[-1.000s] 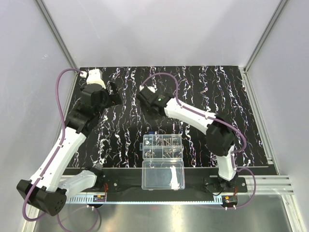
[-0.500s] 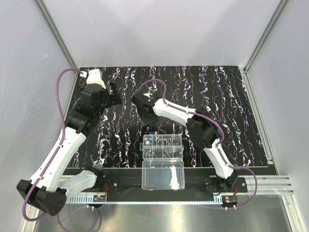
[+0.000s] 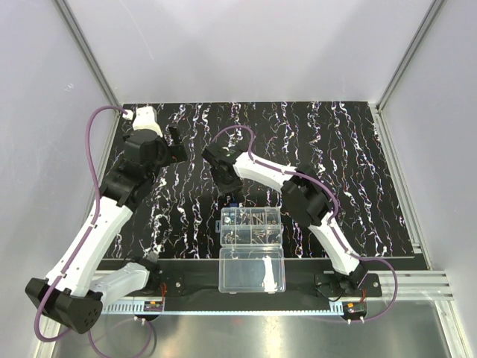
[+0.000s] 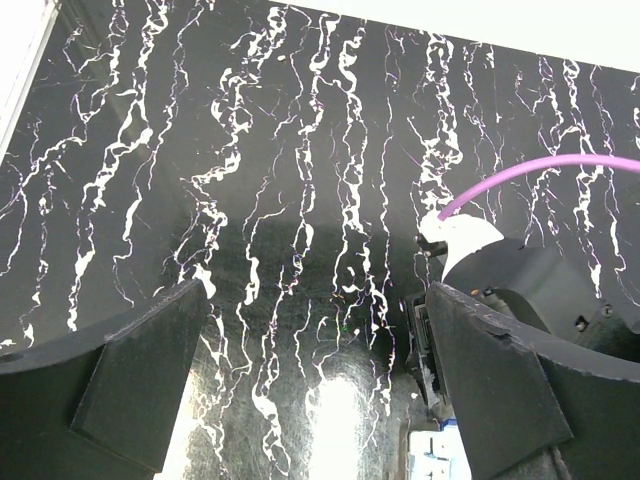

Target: Sort the screws and nuts into containers

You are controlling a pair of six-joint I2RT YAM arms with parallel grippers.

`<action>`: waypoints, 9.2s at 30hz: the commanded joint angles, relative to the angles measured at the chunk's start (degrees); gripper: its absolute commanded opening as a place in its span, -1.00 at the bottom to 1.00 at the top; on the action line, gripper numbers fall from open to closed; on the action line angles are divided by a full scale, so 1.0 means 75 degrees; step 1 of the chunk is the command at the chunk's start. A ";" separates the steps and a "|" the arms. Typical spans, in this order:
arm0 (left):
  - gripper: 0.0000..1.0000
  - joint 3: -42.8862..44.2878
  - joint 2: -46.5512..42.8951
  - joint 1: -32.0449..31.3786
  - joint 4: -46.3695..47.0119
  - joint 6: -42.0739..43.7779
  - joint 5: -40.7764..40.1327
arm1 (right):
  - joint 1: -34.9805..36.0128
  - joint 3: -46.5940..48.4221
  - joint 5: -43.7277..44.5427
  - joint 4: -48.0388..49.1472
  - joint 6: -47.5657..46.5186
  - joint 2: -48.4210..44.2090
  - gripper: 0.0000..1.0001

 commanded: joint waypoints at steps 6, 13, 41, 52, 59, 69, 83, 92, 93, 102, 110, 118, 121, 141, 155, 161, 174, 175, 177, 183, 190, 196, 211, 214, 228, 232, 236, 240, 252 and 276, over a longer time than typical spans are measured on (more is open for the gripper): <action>0.98 0.0159 -0.0148 -0.0043 0.0475 0.0137 -0.0309 | -0.0037 0.0380 0.0112 -0.0367 0.0141 0.0260 -0.06; 0.98 0.0170 -0.0159 -0.0032 0.0452 0.0126 -0.0344 | -0.0025 -0.0147 0.0041 -0.0262 0.0270 -0.0009 -0.20; 0.98 0.0182 -0.0253 -0.0043 0.0452 0.0114 -0.0309 | 0.0244 -0.0288 0.0520 -0.0344 0.0259 0.0143 -0.43; 0.98 0.0182 -0.0265 -0.0032 0.0464 0.0114 -0.0309 | 0.0256 -0.0089 0.0487 -0.0215 -0.0011 0.0330 -0.35; 0.98 0.0170 -0.0253 -0.0043 0.0464 0.0114 -0.0333 | 0.0256 -0.0112 0.0533 -0.0098 -0.0104 0.0354 -0.59; 0.98 0.0170 -0.0230 -0.0032 0.0464 0.0114 -0.0344 | 0.0245 0.0004 0.0662 -0.0109 -0.0210 -0.0452 -0.92; 0.98 0.0194 -0.0323 0.0015 0.0440 0.0126 -0.0579 | 0.0549 -0.0684 0.0662 -0.0168 -0.0492 -0.2668 -0.95; 0.98 0.0252 -0.0206 0.0249 0.0347 0.0043 -0.0497 | 0.1615 -0.2876 0.0288 0.0241 0.0246 -0.3934 -0.96; 0.98 0.0276 -0.0183 0.0284 0.0312 0.0043 -0.0520 | 0.1697 -0.3063 0.0090 0.0486 0.0328 -0.4086 -0.96; 0.98 0.0100 -0.0499 0.0320 0.0534 0.0044 -0.0614 | 0.1967 -0.4155 -0.0123 0.1390 0.0680 -0.4146 -0.95; 0.98 0.0159 -0.0394 0.0320 0.0464 0.0067 -0.0567 | 0.2002 -0.3781 -0.0123 0.1438 0.0540 -0.3654 -0.89; 0.98 0.0159 -0.0511 0.0320 0.0487 0.0079 -0.0649 | 0.2037 -0.3780 -0.0157 0.1144 0.0610 -0.3759 -0.79; 0.98 0.0159 -0.0511 0.0320 0.0476 0.0079 -0.0649 | 0.2119 -0.3850 -0.0240 0.1133 0.0692 -0.3748 -0.81; 0.98 0.0147 -0.0511 0.0320 0.0487 0.0090 -0.0614 | 0.2190 -0.3605 0.0145 0.0805 0.0575 -0.3794 -0.03; 0.98 0.0065 -0.0206 0.0320 0.0698 0.0301 -0.0123 | -0.0949 -0.2972 0.1084 0.0581 0.0294 -0.4076 0.17; 0.98 -0.0076 -0.0007 0.0320 0.0909 0.0372 0.0113 | -0.2214 -0.2878 0.1306 0.0676 0.0328 -0.3433 0.15; 0.98 0.0018 0.0555 0.0332 0.0792 0.0418 0.0078 | -0.2556 -0.2281 0.1401 0.1566 -0.0023 -0.2049 0.09; 0.98 0.0006 0.0556 0.0343 0.0792 0.0418 0.0066 | -0.2603 -0.2280 0.1319 0.1659 -0.0058 -0.1909 0.06; 0.98 0.0006 0.0579 0.0332 0.0804 0.0418 0.0077 | -0.2685 -0.2140 0.1306 0.1625 -0.0116 -0.1779 0.03; 0.98 -0.0005 0.0754 0.0332 0.0792 0.0418 0.0031 | -0.2826 -0.2046 0.0991 0.1753 -0.0269 -0.1497 -0.06; 0.98 0.0053 0.0895 0.0366 0.0733 0.0430 -0.0028 | -0.2826 -0.1835 0.0744 0.1672 -0.0327 -0.1228 -0.15; 0.98 0.0065 0.0919 0.0378 0.0733 0.0418 -0.0028 | -0.2814 -0.1870 0.0650 0.1590 -0.0292 -0.1181 -0.24; 0.98 0.0065 0.0942 0.0402 0.0710 0.0418 -0.0063 | -0.2814 -0.1800 0.0732 0.1531 -0.0351 -0.0876 -0.53; 0.98 0.0077 0.0978 0.0402 0.0698 0.0418 -0.0051 | -0.2814 -0.1753 0.0721 0.1508 -0.0363 -0.0806 -0.70; 0.98 0.0077 0.0966 0.0460 0.0698 0.0395 -0.0016 | -0.2651 -0.1823 0.0287 0.1379 -0.0796 -0.2373 -1.00; 0.98 0.0088 0.0977 0.0449 0.0675 0.0383 0.0019 | -0.2183 -0.1951 0.0159 0.1169 -0.1019 -0.3031 -1.00; 0.98 0.0147 0.1012 0.0461 0.0581 0.0337 0.0031 | -0.1715 -0.2303 -0.0111 0.0911 -0.0949 -0.3559 -1.00; 0.98 0.0205 0.0978 0.0461 0.0487 0.0290 0.0019 | -0.1081 -0.2818 -0.0520 0.0746 -0.0762 -0.4132 -1.00; 0.98 0.0217 0.0697 0.0460 0.0440 0.0172 -0.0004 | 0.0219 -0.4635 -0.0826 0.0957 0.0328 -0.5457 -1.00; 0.98 0.0182 0.0485 0.0460 0.0476 0.0055 0.0159 | 0.1510 -0.5339 -0.0615 0.1297 0.0727 -0.4744 -1.00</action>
